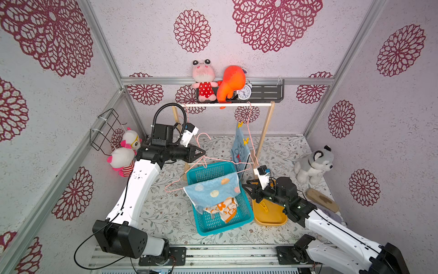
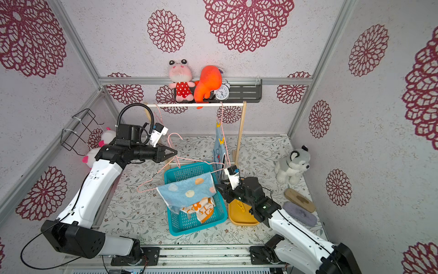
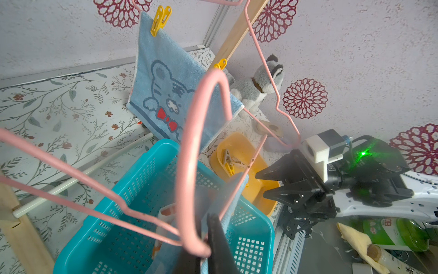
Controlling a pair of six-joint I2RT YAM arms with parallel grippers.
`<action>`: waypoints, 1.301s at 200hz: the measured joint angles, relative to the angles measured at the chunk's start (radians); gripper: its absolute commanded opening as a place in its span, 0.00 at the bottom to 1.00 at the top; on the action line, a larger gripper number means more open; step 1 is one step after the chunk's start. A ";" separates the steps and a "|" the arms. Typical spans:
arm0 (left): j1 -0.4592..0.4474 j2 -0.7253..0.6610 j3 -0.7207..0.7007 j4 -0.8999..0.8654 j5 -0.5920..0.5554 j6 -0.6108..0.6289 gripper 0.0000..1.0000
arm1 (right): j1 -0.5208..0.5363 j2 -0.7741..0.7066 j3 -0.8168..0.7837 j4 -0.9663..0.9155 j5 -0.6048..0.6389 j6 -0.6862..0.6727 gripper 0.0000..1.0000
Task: Remove the clothespins securing towels to the hanger
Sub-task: Remove the towel from the hanger.
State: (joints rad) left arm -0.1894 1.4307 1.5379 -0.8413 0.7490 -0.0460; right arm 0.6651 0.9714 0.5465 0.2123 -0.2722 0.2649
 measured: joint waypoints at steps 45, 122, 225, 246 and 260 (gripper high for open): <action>-0.001 0.000 0.000 0.000 0.000 0.000 0.00 | 0.009 0.088 0.014 0.067 0.010 0.010 0.31; -0.001 -0.002 0.000 0.000 0.000 0.000 0.00 | 0.058 0.175 0.059 0.128 0.014 0.016 0.24; -0.001 -0.017 0.000 0.002 -0.009 0.000 0.00 | 0.124 0.172 0.174 0.006 0.035 -0.031 0.00; -0.001 -0.017 0.000 0.002 -0.013 0.000 0.00 | 0.173 0.167 0.268 -0.094 0.031 -0.100 0.00; -0.001 -0.017 0.000 0.002 -0.018 0.000 0.00 | 0.197 0.158 0.337 -0.165 0.031 -0.148 0.00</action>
State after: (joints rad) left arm -0.1902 1.4139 1.5375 -0.8394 0.7315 -0.0456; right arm 0.8619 1.1297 0.8837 0.0471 -0.2417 0.1169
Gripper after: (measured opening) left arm 0.082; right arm 0.047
